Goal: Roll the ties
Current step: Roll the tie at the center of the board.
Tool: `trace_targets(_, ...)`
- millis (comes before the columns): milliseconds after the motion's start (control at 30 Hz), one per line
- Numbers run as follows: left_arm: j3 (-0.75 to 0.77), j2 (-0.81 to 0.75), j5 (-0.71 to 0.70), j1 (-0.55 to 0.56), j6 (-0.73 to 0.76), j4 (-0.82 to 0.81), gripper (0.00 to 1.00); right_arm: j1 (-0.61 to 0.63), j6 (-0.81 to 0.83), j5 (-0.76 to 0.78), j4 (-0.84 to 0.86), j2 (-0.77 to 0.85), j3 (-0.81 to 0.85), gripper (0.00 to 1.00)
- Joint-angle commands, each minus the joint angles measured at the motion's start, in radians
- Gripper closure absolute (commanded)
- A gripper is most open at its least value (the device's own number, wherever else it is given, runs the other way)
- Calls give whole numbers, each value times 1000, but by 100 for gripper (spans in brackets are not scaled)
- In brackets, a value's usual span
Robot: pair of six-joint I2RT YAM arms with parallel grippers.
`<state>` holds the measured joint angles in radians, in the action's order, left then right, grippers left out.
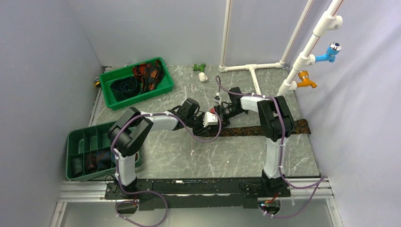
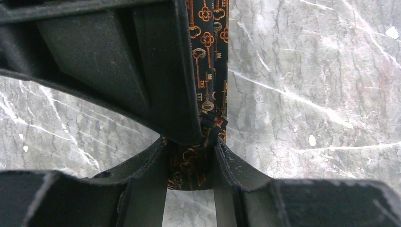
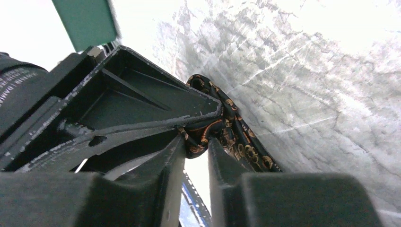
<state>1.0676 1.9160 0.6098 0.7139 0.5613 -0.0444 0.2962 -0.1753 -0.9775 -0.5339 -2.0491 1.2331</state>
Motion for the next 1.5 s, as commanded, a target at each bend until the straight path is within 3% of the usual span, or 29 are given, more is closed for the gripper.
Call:
trace_targets(0, -17, 59, -65, 19, 24, 104, 59, -3, -14, -2, 54, -2, 7, 87)
trace_targets(67, -19, 52, -51, 17, 28, 104, 53, -6, 16, 25, 23, -8, 10, 100)
trace_targets(167, -58, 17, 2, 7, 24, 58, 32, -20, 76, 62, -43, -28, 18, 100)
trace_targets(300, -128, -44, 53, 2, 4, -89, 16, -39, 146, 121, -109, -45, 23, 100)
trace_targets(567, -136, -22, 58, 2, -48, -218, 8, -58, 213, 194, -149, -70, 28, 100)
trace_targets(700, -100, 26, 52, 3, -56, -235, 9, -60, 230, 219, -154, -70, 26, 100)
trace_targets(833, -40, 84, 64, 18, -80, -227, 21, -60, 228, 211, -152, -73, 35, 100)
trace_targets(933, -9, 105, 42, 27, -77, -184, 36, -59, 220, 168, -140, -56, 42, 100)
trace_targets(1000, -17, 95, 29, 24, -54, -135, 53, -56, 212, 137, -142, -43, 51, 100)
trace_targets(1100, -60, 46, 61, 6, 13, -45, 64, -53, 198, 98, -154, -20, 70, 100)
trace_targets(1233, -111, -12, 38, -4, 74, 19, 65, -46, 194, 111, -168, -7, 68, 100)
trace_targets(1300, -109, -13, 22, -6, 69, 33, 61, -32, 213, 146, -182, -31, 67, 100)
trace_targets(1467, -110, -19, 25, -22, 8, -4, 34, -7, 216, 221, -146, -103, 61, 100)
